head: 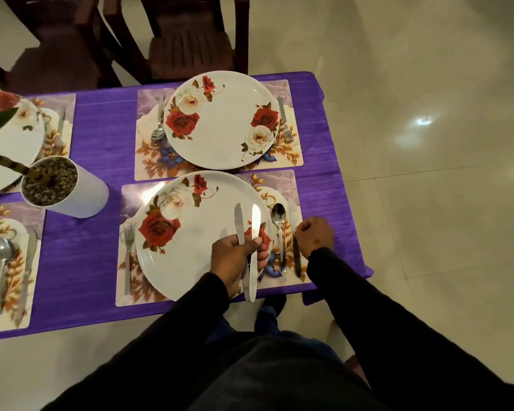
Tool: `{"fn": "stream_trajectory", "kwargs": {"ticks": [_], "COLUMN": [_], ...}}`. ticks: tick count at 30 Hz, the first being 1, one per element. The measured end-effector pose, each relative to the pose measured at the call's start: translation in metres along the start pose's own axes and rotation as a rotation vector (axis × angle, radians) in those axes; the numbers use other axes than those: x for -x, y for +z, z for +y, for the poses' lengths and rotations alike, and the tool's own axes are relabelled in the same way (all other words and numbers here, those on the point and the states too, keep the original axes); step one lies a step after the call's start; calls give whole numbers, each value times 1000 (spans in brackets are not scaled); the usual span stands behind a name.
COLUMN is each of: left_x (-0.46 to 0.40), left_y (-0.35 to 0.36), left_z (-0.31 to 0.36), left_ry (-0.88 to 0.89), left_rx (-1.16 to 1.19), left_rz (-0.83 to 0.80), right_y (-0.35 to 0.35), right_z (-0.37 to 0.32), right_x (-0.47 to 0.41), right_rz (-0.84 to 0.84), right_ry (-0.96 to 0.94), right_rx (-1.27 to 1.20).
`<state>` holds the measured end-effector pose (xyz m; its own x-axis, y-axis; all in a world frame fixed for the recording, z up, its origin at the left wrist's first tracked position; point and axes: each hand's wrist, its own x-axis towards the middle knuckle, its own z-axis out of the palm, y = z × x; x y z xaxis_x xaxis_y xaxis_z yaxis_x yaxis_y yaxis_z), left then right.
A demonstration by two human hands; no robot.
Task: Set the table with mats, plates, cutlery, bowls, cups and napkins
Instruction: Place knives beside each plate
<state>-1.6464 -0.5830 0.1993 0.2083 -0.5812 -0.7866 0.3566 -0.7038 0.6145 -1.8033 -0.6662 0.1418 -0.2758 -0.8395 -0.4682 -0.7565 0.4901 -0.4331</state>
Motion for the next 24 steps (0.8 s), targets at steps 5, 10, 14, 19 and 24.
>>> {"fn": "stream_trajectory", "kwargs": {"ticks": [5, 10, 14, 19, 24], "left_x": [-1, -2, -1, 1, 11], "left_y": [-1, -1, 0, 6, 20], "left_z": [1, 4, 7, 11, 15], "left_ry": [-1, 3, 7, 3, 17], "left_rx": [-11, -24, 2, 58, 117], "left_rz": [-7, -15, -24, -19, -6], "right_y": [-1, -2, -8, -18, -33], "right_z": [0, -4, -10, -24, -41], "right_x": [0, 5, 15, 28, 44], "right_rz": [-9, 17, 76, -116, -420], "right_ry": [-2, 33, 16, -158, -242], "right_rx": [9, -35, -107, -334, -576]}}
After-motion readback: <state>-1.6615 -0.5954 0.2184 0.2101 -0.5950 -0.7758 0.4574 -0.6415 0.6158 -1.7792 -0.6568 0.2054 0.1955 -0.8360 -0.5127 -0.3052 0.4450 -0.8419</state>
